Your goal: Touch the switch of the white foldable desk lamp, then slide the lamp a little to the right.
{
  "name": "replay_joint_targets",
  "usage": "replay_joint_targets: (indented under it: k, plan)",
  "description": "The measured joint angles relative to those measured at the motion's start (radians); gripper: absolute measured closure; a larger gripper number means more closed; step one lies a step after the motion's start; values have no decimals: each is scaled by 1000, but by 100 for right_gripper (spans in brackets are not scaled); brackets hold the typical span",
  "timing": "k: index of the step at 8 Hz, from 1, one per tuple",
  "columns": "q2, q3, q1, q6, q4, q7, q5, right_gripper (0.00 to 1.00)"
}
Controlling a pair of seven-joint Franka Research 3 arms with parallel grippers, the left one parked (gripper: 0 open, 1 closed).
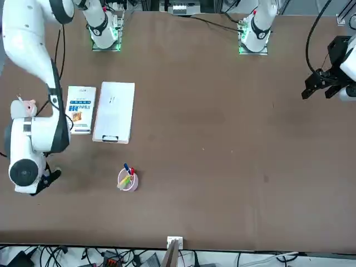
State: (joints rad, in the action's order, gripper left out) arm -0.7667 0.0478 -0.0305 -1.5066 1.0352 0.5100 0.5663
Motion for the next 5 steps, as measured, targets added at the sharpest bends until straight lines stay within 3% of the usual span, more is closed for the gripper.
replay_joint_targets:
  k: [3, 5]
  plan:
    - [229, 3, -127, 194, -15, -153, -199, 0]
    - [370, -2, -128, 299, -4, -258, -347, 0]
